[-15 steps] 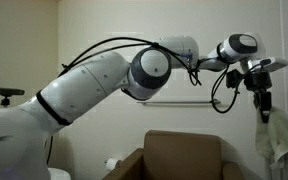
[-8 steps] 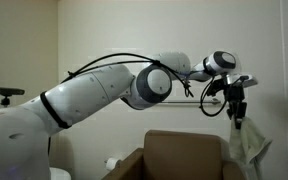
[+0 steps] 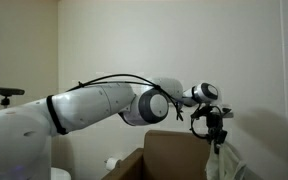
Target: Hang some of the things on the seat of the couch on the armrest
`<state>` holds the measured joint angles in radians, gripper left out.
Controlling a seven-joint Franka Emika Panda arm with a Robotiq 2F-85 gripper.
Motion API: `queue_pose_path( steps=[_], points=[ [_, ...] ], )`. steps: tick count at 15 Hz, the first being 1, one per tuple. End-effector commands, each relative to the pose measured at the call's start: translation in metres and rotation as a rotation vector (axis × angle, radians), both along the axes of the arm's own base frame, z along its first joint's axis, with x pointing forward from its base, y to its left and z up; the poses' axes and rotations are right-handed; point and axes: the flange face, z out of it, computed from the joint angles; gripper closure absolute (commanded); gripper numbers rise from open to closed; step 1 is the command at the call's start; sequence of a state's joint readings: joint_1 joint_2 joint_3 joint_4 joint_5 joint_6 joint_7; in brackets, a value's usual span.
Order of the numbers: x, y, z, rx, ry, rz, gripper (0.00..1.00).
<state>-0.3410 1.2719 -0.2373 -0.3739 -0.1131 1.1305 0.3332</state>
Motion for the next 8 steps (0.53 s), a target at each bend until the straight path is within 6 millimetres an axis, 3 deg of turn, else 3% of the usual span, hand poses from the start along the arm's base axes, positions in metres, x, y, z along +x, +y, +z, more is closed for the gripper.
queue_pose_path(
  steps=[1, 8],
  points=[
    [0.007, 0.034, -0.022, 0.051, 0.106, 0.157, 0.97],
    [0.029, 0.122, -0.072, 0.082, 0.287, 0.455, 0.97]
  ],
)
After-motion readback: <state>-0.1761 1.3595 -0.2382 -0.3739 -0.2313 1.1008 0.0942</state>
